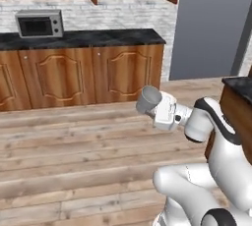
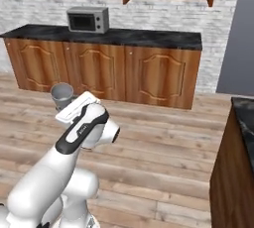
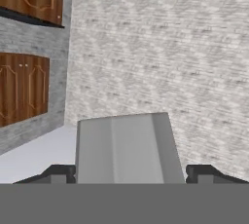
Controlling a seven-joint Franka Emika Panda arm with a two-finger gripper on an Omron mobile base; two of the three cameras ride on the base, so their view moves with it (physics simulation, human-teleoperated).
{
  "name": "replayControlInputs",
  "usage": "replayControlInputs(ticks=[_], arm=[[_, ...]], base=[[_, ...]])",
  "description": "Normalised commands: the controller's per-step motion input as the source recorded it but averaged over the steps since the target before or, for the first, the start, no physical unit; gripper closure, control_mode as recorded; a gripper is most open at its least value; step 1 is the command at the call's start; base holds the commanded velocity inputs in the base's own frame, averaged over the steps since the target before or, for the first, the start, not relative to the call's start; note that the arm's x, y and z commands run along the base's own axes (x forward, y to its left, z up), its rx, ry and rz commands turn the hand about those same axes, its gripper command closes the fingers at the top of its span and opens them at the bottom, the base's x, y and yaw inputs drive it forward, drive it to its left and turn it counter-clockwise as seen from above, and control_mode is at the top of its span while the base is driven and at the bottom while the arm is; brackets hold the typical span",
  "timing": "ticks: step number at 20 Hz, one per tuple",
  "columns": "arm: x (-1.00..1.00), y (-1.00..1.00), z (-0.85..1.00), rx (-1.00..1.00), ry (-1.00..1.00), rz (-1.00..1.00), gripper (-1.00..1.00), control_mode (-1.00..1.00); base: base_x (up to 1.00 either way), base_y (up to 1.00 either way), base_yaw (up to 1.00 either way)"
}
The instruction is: Move the glass cup from next to the sink to the open cabinet. Then, move the bowl with the sweet potato to the fridge to clear the area for faucet cleaning.
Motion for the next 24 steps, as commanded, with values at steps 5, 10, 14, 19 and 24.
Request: replayControlInputs(ticks=[5,10,14,19,24], arm=[[0.0,0.0,0.0,0.0,0.0,0.0,1.0,1.0],[0.0,0.0,0.0,0.0,0.0,0.0,1.0,1.0],[0.0,0.0,0.0,0.0,0.0,0.0,1.0,1.0],[0.0,0.0,0.0,0.0,0.0,0.0,1.0,1.0],[0.0,0.0,0.0,0.0,0.0,0.0,1.0,1.0]], base=[[1.0,0.0,0.0],[1.0,-0.1,0.0],[1.0,-0.28,-0.01],[1.0,-0.38,-0.05],[1.0,-0.79,-0.01]])
